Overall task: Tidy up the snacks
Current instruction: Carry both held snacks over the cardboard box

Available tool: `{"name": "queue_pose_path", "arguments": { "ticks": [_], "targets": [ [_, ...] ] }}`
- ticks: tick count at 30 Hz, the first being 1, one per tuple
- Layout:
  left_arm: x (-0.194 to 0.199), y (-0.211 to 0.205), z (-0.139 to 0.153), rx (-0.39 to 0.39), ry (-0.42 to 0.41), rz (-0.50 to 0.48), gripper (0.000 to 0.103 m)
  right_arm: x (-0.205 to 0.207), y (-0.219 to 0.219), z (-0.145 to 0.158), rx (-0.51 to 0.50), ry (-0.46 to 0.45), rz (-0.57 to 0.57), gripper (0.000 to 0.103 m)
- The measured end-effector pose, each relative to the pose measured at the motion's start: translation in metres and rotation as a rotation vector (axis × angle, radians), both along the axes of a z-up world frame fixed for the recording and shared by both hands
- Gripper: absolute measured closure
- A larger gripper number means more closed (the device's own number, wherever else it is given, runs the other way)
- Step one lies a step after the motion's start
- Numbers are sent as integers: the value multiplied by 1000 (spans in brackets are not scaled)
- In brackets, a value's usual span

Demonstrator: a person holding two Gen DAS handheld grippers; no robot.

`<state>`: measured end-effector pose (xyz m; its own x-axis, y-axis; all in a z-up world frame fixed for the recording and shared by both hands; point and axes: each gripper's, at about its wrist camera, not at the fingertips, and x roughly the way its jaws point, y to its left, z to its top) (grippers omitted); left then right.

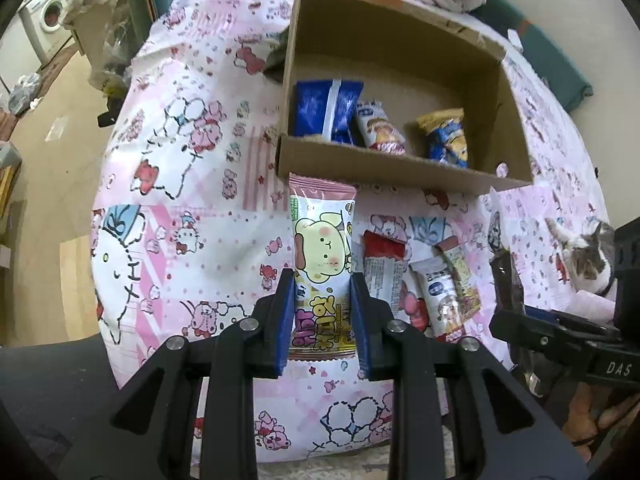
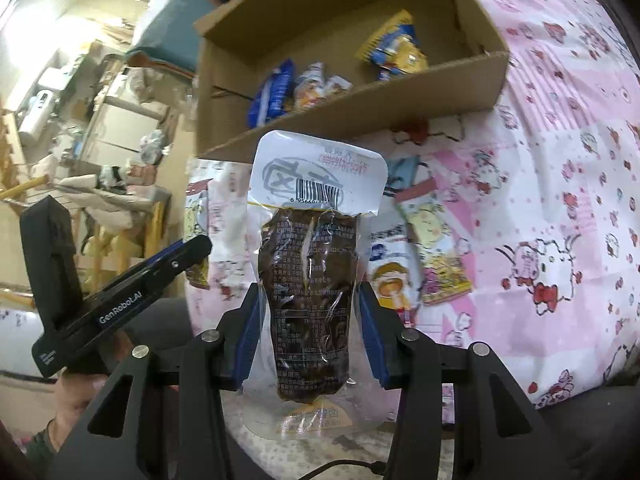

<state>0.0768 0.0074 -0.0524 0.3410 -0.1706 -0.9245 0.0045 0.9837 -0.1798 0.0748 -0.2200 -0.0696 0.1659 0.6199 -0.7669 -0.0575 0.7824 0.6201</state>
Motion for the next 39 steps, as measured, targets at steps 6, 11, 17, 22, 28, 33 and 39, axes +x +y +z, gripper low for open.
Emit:
{"name": "queue_pose_path", "arguments": {
  "ticks": [6, 11, 17, 22, 28, 33, 39],
  "targets": [
    [6, 9, 35, -15, -92, 22, 80, 5, -3, 23, 69, -87, -9, 55],
    [23, 11, 59, -9, -148, 29, 80, 14, -13, 37, 95, -142, -44, 55],
    [46, 5, 73, 0, -180, 14, 80, 37, -27, 46, 73, -174, -93, 55],
    [61, -7, 77, 9, -194, -11, 80, 56, -31, 52, 58, -204, -112, 55],
    [81, -20, 78, 3, -205, -36, 80, 80, -37, 57, 23, -242, -133, 55],
    [101, -29, 77, 6, -212, -50, 80, 105, -44, 57, -35, -253, -147, 55],
    [126, -39, 63, 24, -194, -70, 80, 128, -43, 46, -100, -244, -142, 55]
  ]
}}
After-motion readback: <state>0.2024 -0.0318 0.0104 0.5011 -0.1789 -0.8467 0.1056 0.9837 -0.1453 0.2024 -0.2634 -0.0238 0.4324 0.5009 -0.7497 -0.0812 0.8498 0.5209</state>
